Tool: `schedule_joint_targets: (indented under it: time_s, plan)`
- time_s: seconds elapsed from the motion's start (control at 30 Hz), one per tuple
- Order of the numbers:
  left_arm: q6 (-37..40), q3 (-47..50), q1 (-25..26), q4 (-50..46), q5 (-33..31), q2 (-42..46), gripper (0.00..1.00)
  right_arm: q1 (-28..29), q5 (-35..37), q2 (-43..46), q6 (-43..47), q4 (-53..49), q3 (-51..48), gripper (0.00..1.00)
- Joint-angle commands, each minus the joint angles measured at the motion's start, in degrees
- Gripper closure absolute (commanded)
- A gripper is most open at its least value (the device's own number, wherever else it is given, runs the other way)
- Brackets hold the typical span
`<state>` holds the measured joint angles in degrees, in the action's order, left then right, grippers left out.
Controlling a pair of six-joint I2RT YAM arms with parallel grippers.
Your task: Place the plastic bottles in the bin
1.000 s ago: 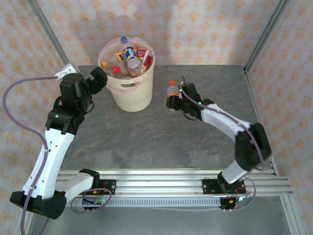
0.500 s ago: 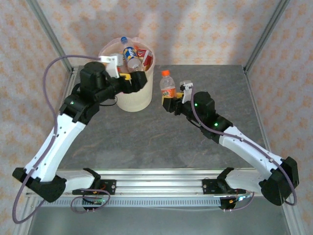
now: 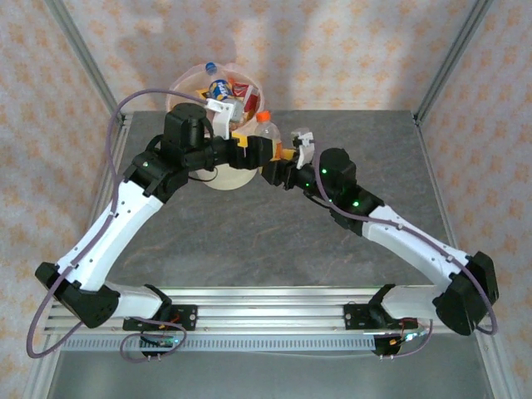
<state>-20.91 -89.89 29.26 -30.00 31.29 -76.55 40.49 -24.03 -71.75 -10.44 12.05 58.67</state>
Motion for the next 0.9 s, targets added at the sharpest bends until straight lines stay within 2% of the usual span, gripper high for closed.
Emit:
schedule_joint_targets:
  time_s: [0.0, 0.23, 0.3, 0.47, 0.57, 0.63, 0.73, 0.8, 0.83, 0.87]
  plan:
    - [0.4, -1.0, 0.2, 0.2, 1.4, -0.7, 0.00, 1.2, -2.6, -1.6, -0.9, 4.0, 3.7, 0.45]
    - [-1.6, -0.5, 0.1, -0.6, -5.3, -0.7, 0.00, 4.1, -3.3, -3.7, 0.7, 4.4, 6.9, 0.45]
    - [-2.6, 0.2, 0.2, 0.4, -5.9, -0.4, 0.07, 4.6, -2.9, -3.8, 1.1, 4.4, 7.3, 0.45]
    - [-4.0, 1.6, 0.1, 2.5, -7.0, 1.1, 0.36, 4.7, -1.7, -4.2, 0.6, 3.9, 7.7, 0.44]
    - [-4.5, 1.9, 0.1, 2.7, -8.5, 2.0, 0.49, 4.7, -0.9, -4.5, 0.5, 2.6, 8.4, 0.42]
    - [-4.5, 1.7, 0.0, 2.5, -9.6, 2.4, 0.51, 4.7, -0.9, -4.7, 0.4, 1.7, 9.0, 0.37]
    - [-4.3, 0.2, -0.9, 1.1, -11.8, 2.8, 0.53, 4.7, 0.3, -4.3, 0.6, -0.8, 9.8, 0.25]
    - [-4.1, -1.7, -2.4, -0.5, -13.1, 2.9, 0.53, 4.7, 1.9, -3.6, 0.8, -3.3, 10.3, 0.11]
    - [-3.9, -3.1, -3.7, -1.6, -13.3, 2.8, 0.54, 4.7, 2.5, -3.0, 1.1, -4.8, 10.4, 0.01]
    - [-3.8, -4.6, -5.3, -3.0, -13.4, 2.6, 0.54, 4.7, 3.0, -2.3, 1.2, -5.8, 10.3, 0.01]
